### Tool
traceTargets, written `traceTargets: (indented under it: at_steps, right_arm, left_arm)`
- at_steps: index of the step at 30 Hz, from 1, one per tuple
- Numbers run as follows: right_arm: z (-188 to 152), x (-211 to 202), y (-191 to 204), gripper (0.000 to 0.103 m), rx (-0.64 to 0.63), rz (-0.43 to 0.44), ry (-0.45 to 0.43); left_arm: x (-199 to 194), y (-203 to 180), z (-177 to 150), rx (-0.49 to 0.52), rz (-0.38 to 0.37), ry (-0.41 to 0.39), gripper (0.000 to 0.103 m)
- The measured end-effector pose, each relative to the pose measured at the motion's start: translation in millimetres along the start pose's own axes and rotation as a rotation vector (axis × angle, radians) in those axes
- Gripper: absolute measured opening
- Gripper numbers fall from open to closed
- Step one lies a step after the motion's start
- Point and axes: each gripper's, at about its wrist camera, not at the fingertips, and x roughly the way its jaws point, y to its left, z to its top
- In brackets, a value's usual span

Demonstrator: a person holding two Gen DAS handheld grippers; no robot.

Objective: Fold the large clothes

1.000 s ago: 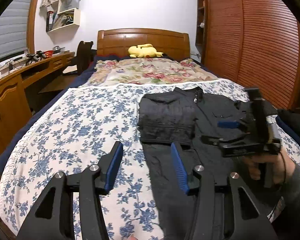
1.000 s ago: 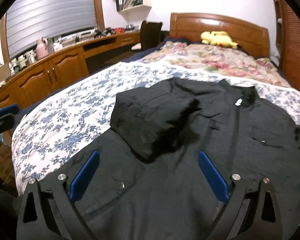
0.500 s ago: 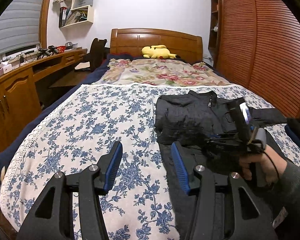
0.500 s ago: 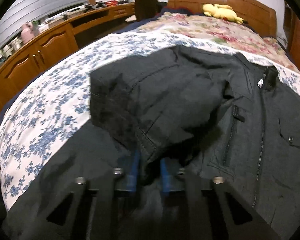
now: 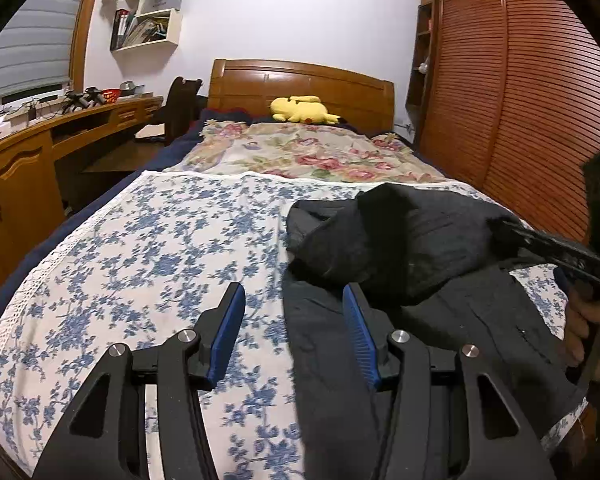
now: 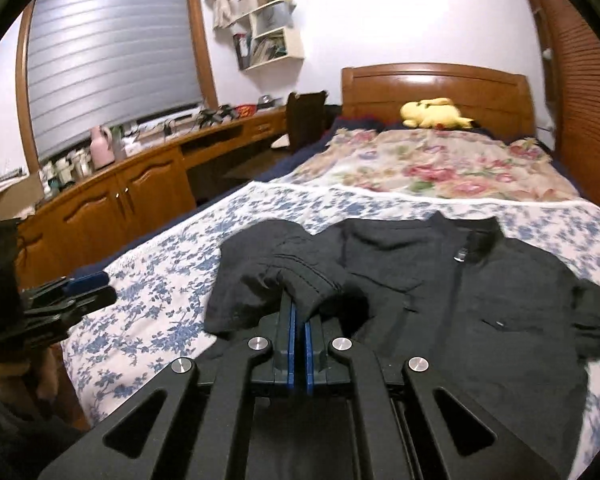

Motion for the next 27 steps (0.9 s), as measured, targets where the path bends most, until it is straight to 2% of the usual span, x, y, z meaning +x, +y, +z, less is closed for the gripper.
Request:
traceTargets:
  at_steps: [4, 10, 14, 17, 20, 25, 27]
  right_arm:
    - [-29, -6, -19, 0.003, 0.028, -0.087, 0.065]
    - [-64, -1, -51, 0.003, 0.097, -0.159, 0.160]
    - [-73, 7, -54, 0.006, 0.094, -0.203, 0.204]
    - [-67, 12, -48, 0.010, 0.077, -0.241, 0.221]
    - [-60, 14, -41, 0.019, 0.056, -0.282, 0.224]
    - [-53, 10, -19, 0.058, 0.001, -0.316, 0.191]
    - [-53, 9, -12, 0.061, -0.014, -0.303, 0.181]
  left_arm:
    - [4, -11, 5, 0.002, -0.016, -0.007, 0.052]
    - [13, -26, 8, 0.010, -0.045, 0.005, 0.052]
    - [15, -34, 8, 0.021, -0.053, 0.006, 0.052]
    - [17, -37, 7, 0.026, -0.057, 0.013, 0.052]
    - [17, -39, 7, 0.033, -0.060, 0.015, 0.052]
    - [16, -40, 7, 0.034, -0.058, 0.013, 0.052]
    - [15, -40, 7, 0.034, -0.057, 0.012, 0.052]
